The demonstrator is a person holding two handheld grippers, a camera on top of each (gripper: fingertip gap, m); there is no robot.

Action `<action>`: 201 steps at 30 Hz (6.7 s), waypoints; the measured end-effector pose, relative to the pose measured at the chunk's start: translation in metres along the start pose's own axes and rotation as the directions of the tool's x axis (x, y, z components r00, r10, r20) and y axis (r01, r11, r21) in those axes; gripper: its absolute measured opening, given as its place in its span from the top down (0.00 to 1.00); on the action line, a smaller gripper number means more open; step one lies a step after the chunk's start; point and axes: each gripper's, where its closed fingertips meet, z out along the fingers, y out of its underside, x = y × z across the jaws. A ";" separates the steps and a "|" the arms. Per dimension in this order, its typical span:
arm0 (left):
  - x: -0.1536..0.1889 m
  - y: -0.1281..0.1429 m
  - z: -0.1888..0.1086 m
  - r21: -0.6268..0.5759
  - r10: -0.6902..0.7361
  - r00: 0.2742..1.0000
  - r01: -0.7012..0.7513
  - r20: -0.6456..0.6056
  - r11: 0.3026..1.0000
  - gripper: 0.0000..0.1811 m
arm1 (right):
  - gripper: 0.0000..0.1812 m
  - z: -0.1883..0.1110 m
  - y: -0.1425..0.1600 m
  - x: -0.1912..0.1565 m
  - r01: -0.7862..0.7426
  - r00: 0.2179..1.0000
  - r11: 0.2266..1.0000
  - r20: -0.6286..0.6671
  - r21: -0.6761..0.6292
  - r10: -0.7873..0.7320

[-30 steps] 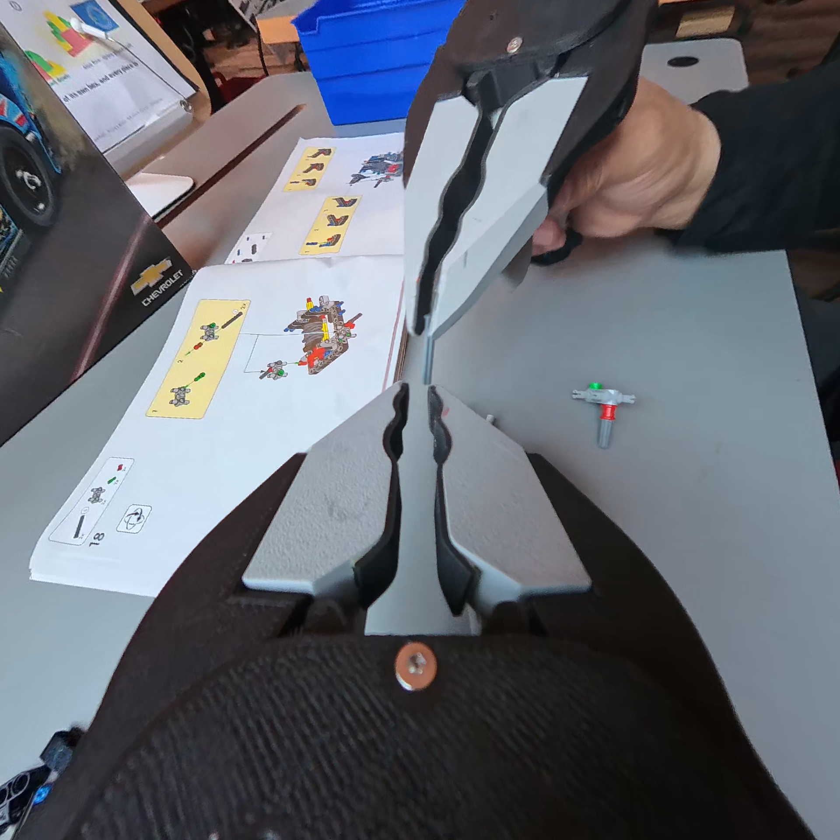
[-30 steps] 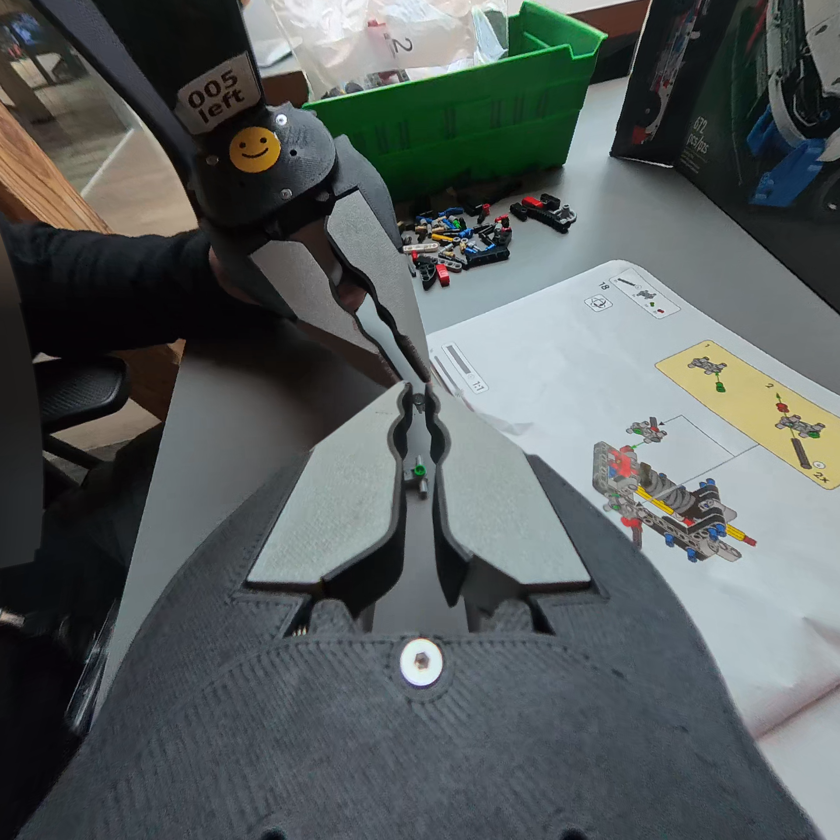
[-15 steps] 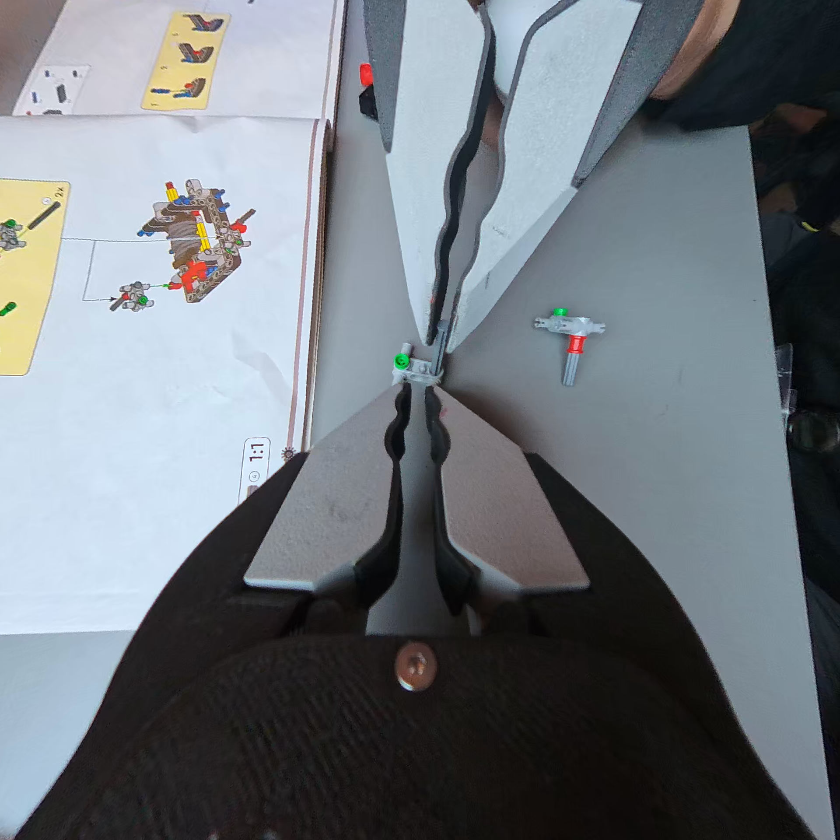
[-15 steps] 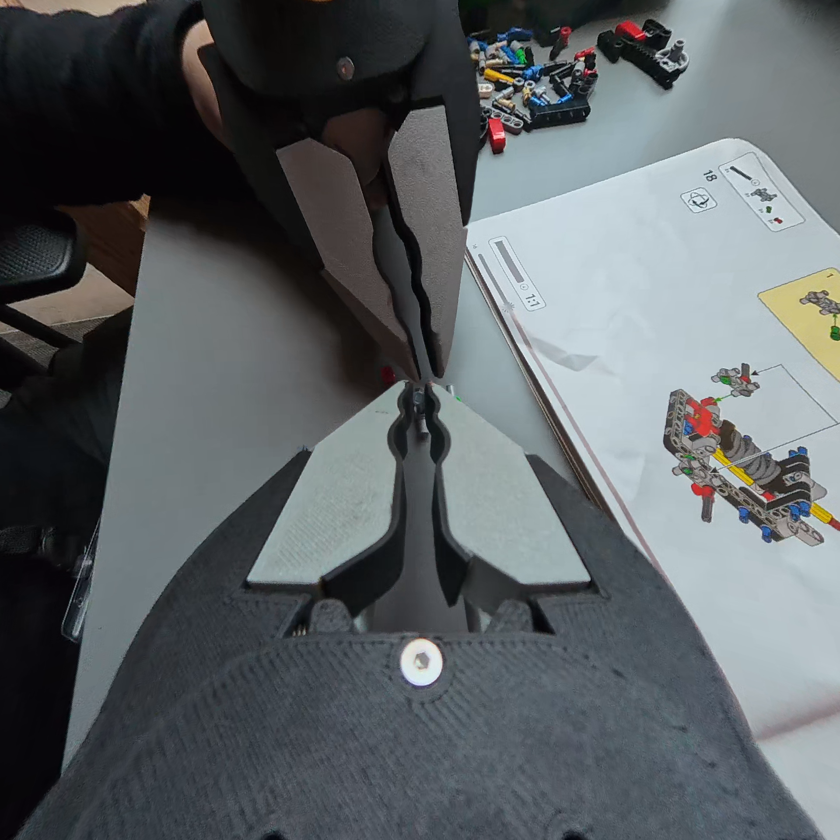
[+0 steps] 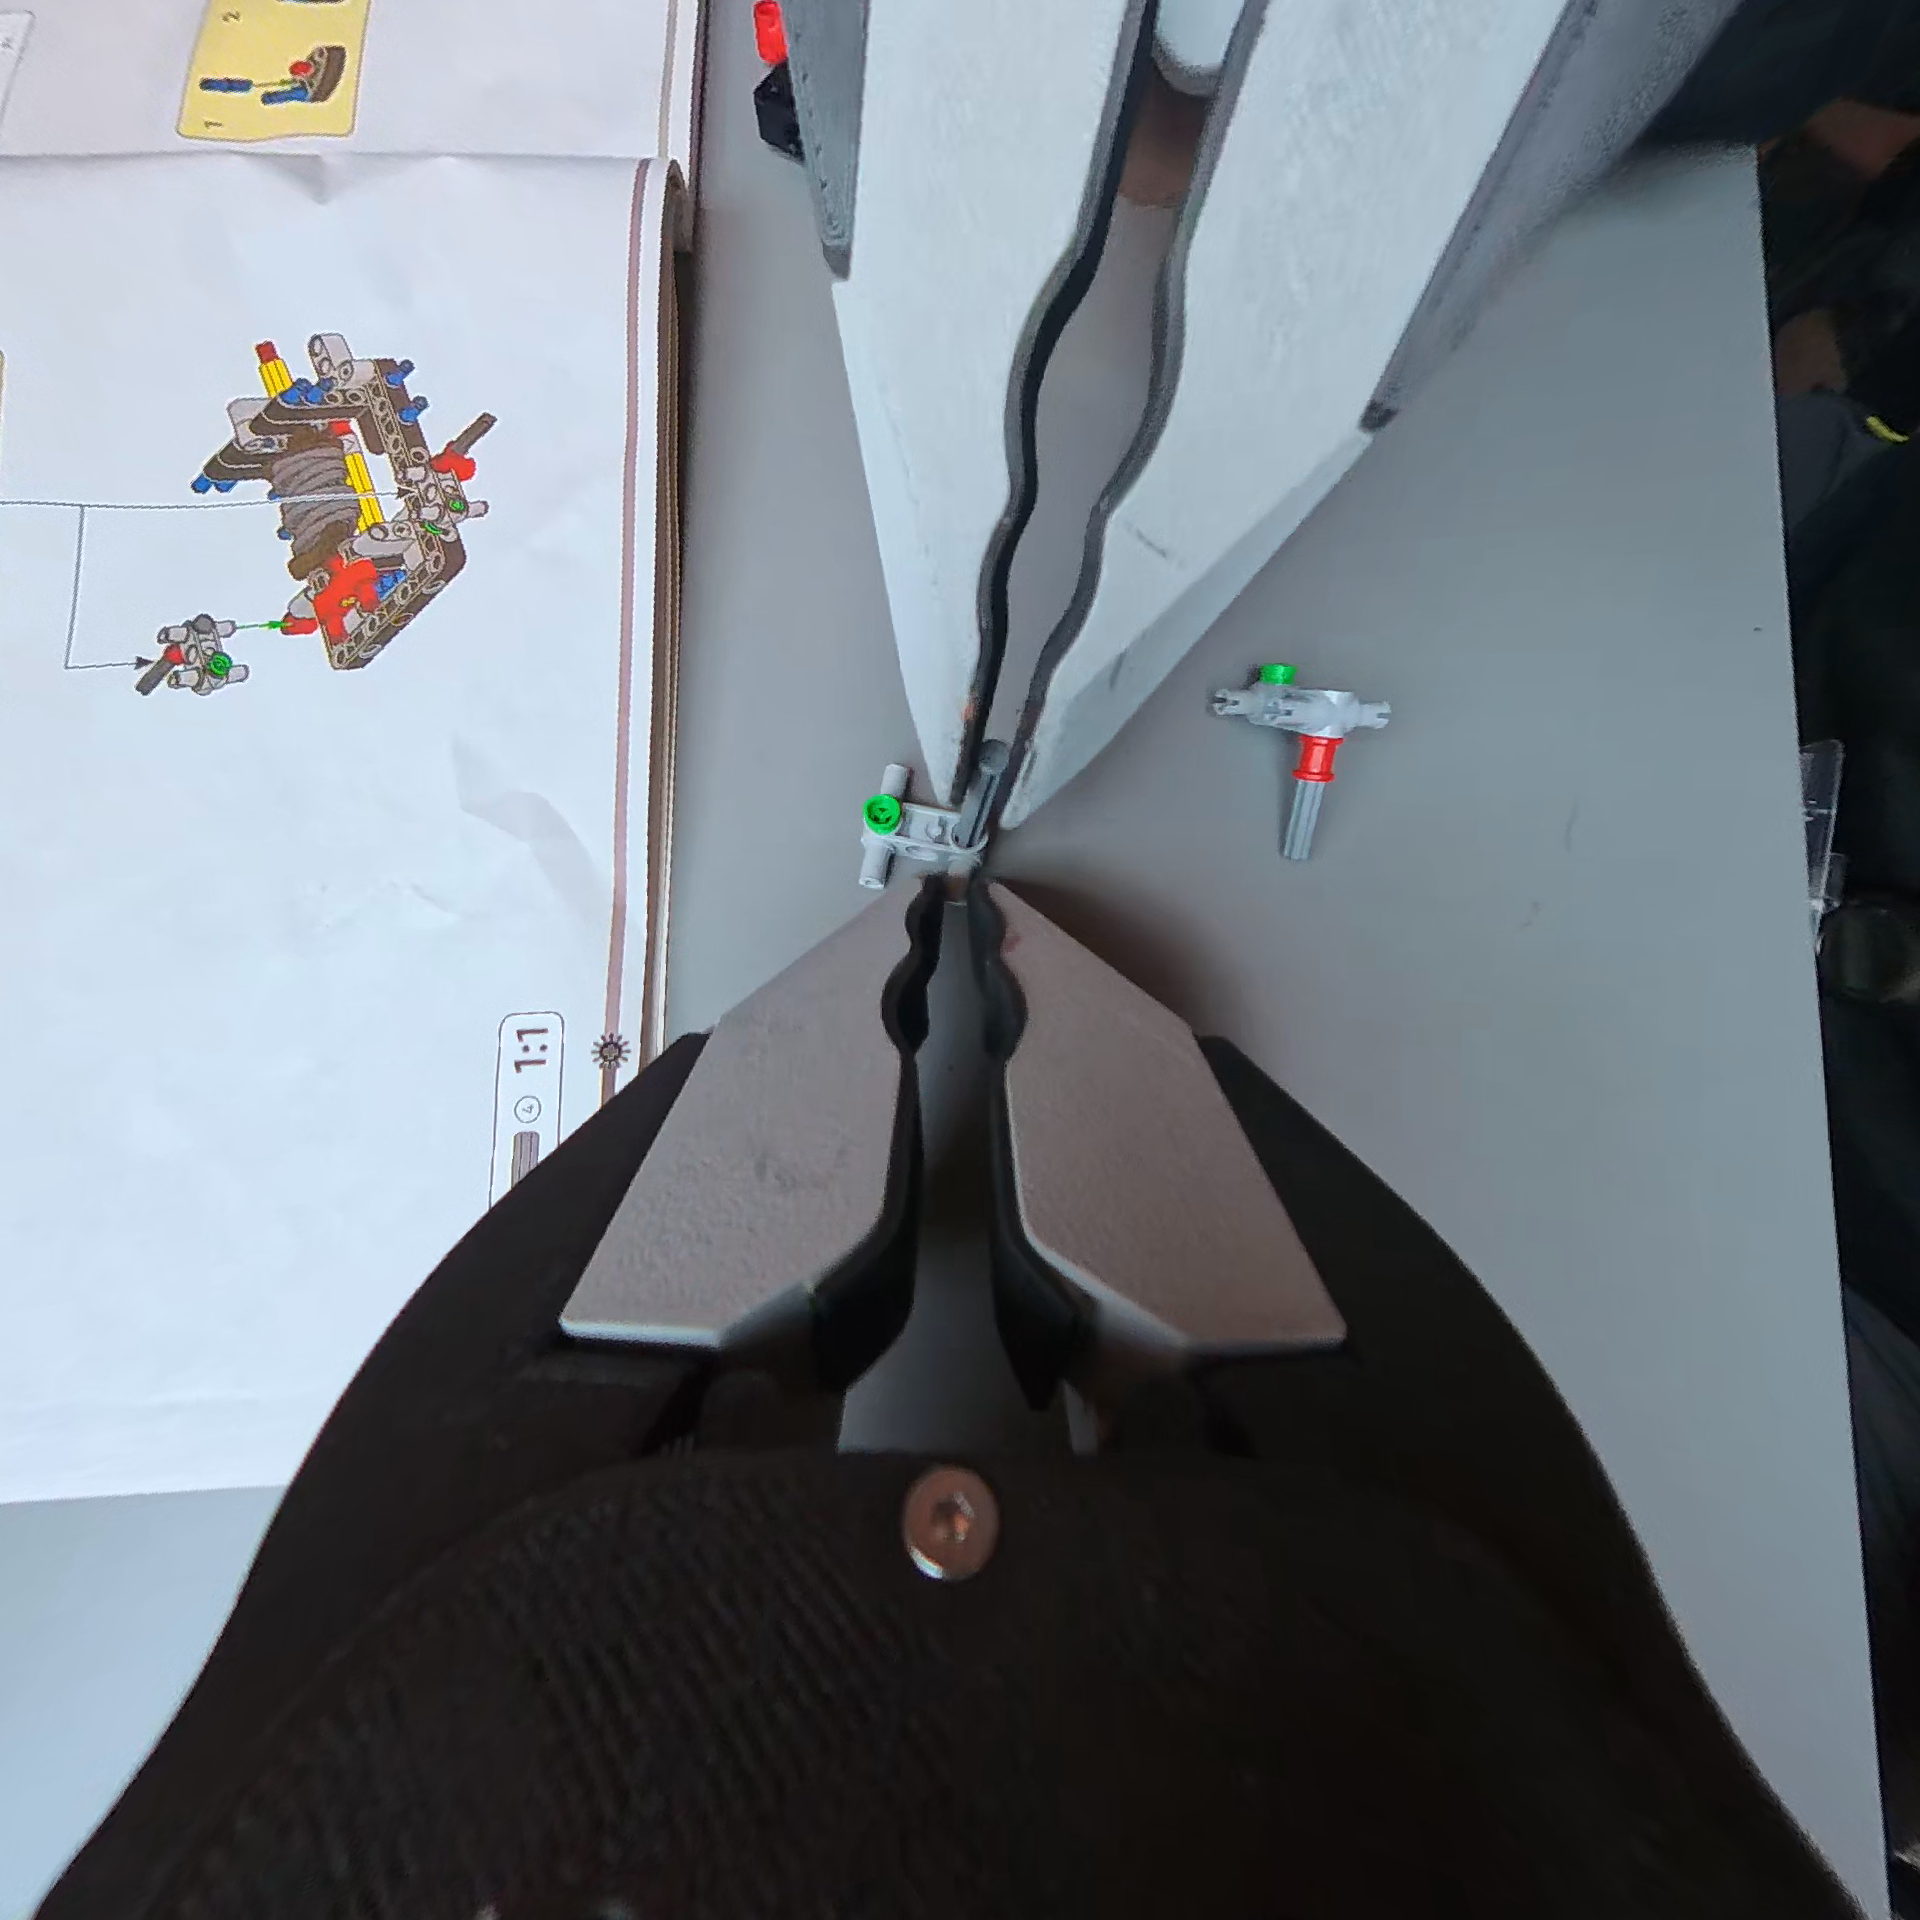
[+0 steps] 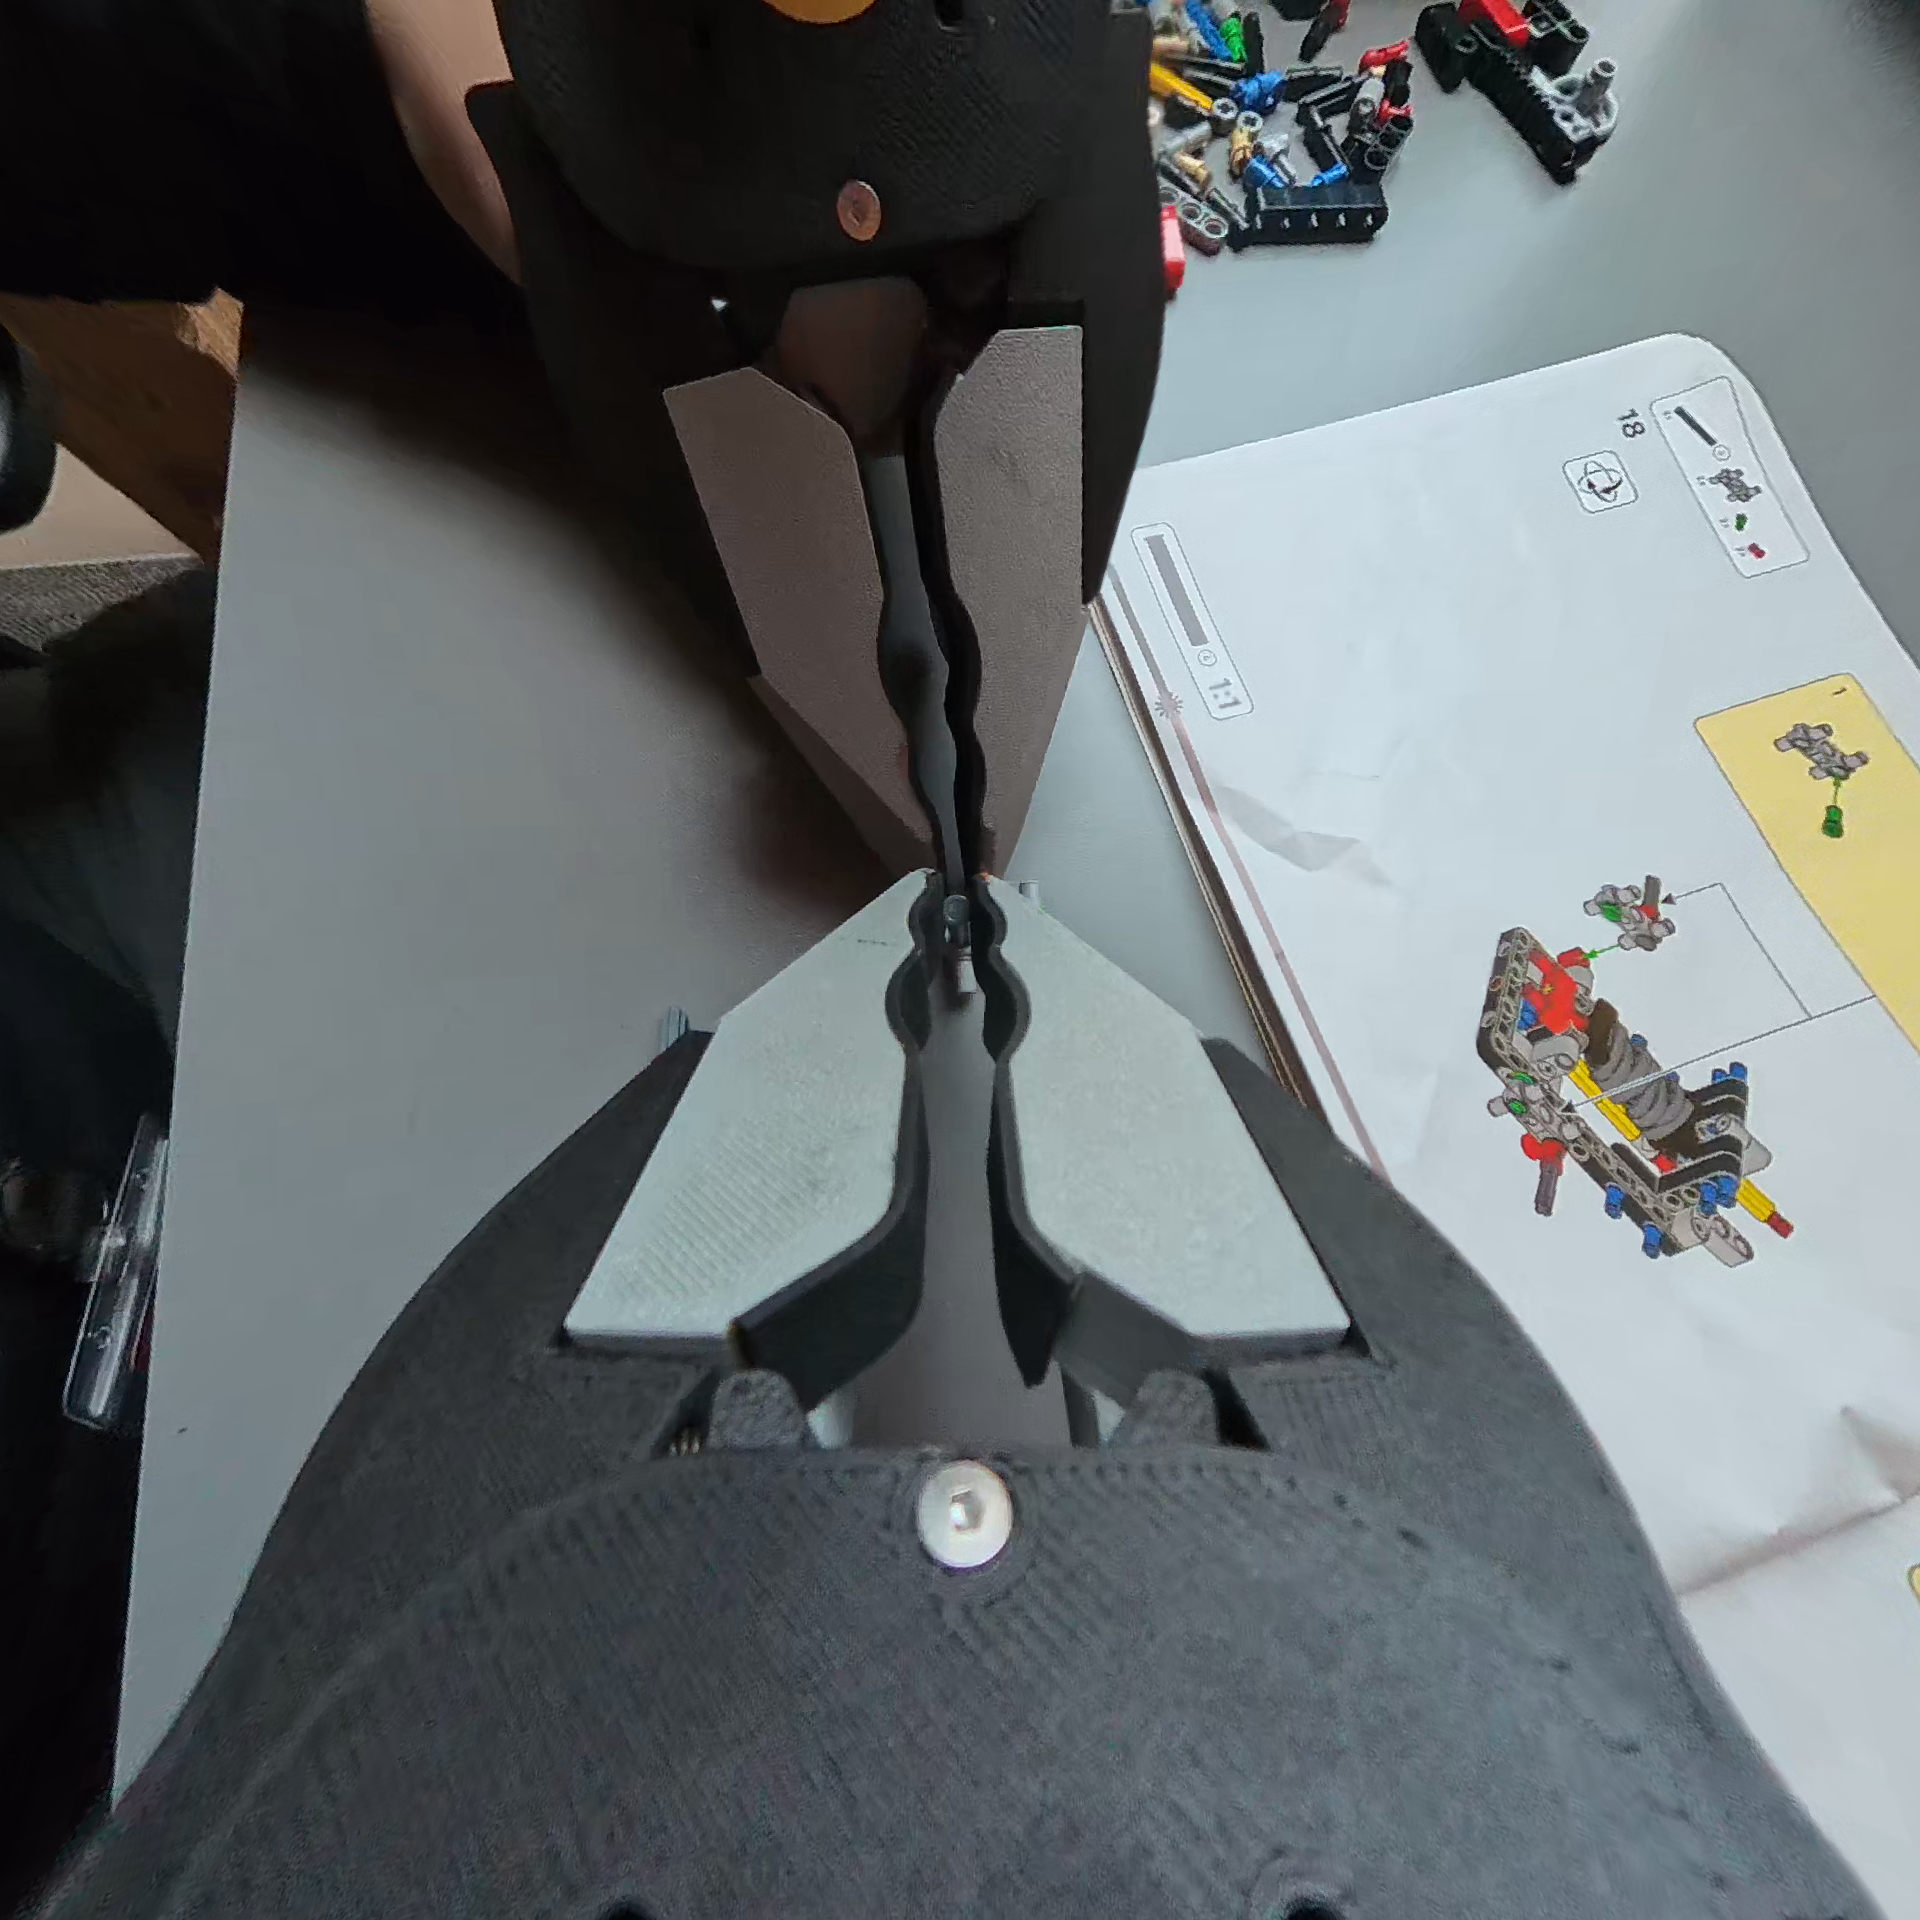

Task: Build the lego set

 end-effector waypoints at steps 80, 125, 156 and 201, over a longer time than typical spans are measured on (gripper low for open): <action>-0.002 -0.030 -0.025 0.220 -0.259 0.932 0.316 -0.254 0.923 0.99 | 0.93 -0.009 -0.003 0.014 0.653 0.666 0.742 -0.348 -0.156 -0.659; -0.016 -0.024 -0.028 0.214 -0.248 0.955 0.279 -0.163 0.936 0.92 | 0.96 -0.027 0.000 0.058 0.405 0.778 0.911 -0.493 -0.077 -0.388; -0.010 0.009 -0.012 0.014 -0.237 0.969 0.239 -0.063 0.971 1.00 | 0.96 -0.017 0.015 0.055 0.134 0.944 0.989 -0.312 0.058 -0.110; -0.034 0.047 -0.058 -0.052 -0.301 0.909 0.329 0.287 0.943 0.98 | 0.96 -0.022 0.017 0.054 0.146 0.941 0.988 -0.316 0.051 -0.122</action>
